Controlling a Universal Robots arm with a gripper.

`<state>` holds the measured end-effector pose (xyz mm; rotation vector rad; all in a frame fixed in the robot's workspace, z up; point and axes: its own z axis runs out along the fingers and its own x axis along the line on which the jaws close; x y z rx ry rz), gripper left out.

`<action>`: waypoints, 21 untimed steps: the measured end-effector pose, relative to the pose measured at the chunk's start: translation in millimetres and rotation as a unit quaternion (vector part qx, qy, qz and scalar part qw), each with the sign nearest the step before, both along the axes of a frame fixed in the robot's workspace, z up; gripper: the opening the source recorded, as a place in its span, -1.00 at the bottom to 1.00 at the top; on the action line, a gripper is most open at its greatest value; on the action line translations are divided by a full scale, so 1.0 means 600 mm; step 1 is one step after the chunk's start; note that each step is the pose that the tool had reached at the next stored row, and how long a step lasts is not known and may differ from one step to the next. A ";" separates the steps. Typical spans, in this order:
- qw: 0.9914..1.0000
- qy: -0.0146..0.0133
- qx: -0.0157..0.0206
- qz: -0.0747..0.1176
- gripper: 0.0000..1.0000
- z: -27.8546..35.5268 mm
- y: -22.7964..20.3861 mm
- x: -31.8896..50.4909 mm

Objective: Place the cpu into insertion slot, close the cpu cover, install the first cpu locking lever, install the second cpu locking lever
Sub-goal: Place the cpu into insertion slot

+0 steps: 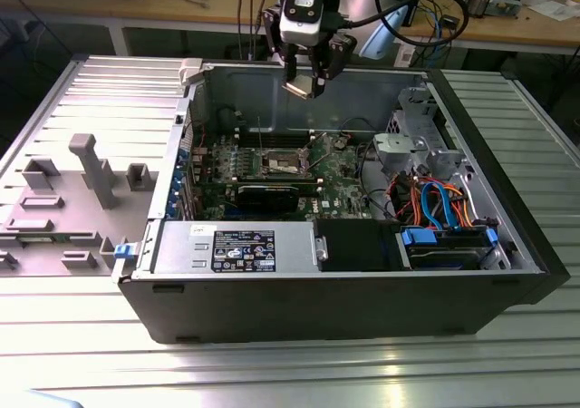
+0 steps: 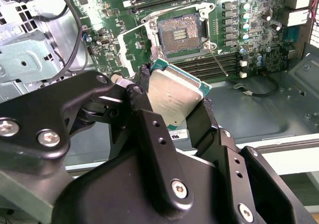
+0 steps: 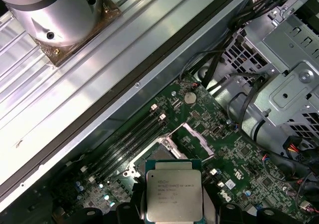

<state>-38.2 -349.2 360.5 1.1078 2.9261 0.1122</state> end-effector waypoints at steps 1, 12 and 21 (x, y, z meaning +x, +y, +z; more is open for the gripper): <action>1.000 0.000 0.000 -0.001 0.08 0.000 0.0000 0.000; 0.999 0.000 0.000 -0.037 0.08 -0.002 0.0000 0.000; 0.999 0.000 0.000 -0.038 0.08 -0.002 0.0000 0.000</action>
